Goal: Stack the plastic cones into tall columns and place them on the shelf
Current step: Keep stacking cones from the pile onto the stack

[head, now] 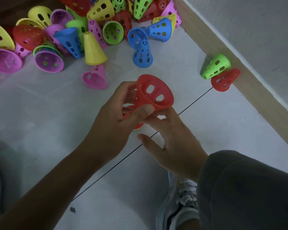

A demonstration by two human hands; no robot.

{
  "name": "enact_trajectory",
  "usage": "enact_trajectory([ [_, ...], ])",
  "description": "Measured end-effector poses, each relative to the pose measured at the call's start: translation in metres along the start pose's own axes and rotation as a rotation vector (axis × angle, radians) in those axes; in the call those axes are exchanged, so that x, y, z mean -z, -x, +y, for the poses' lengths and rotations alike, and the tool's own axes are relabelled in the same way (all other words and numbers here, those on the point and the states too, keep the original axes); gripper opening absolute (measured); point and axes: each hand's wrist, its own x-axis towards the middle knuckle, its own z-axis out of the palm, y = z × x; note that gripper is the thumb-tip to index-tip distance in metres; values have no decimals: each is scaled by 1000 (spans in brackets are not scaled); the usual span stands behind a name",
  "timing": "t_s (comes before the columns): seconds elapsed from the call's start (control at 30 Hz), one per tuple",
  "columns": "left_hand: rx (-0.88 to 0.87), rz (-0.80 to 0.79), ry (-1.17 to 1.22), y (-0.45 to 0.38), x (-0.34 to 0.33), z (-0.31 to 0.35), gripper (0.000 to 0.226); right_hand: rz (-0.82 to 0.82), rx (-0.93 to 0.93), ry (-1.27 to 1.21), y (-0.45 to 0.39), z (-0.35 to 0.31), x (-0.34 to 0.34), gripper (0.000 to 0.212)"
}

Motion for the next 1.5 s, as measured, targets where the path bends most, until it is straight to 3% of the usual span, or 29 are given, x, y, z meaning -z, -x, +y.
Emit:
enact_trajectory([
  [0.27, 48, 213, -104, -4, 22, -6, 29, -115, 61, 36, -2, 10, -6, 44],
  [0.4, 72, 259, -316, 6, 34, -23, 51, -90, -33, 64, -3, 23, -3, 43],
  [0.53, 58, 289, -387, 9, 35, -26, 57, -24, -108, 48, -1, 41, 3, 39],
  [0.87, 51, 62, -573, -2, 20, -27, 56, 244, -189, 52, -7, 85, 23, 32],
  [1.13, 41, 127, -500, -22, 24, -28, 29, 451, -332, 266, -44, 150, 64, 55],
  [1.27, 47, 119, -469, -44, 23, -24, 22, 453, -378, 349, -62, 180, 83, 67],
  [1.5, 20, 134, -513, -81, 24, -30, 25, 393, -439, 287, -92, 211, 98, 74],
])
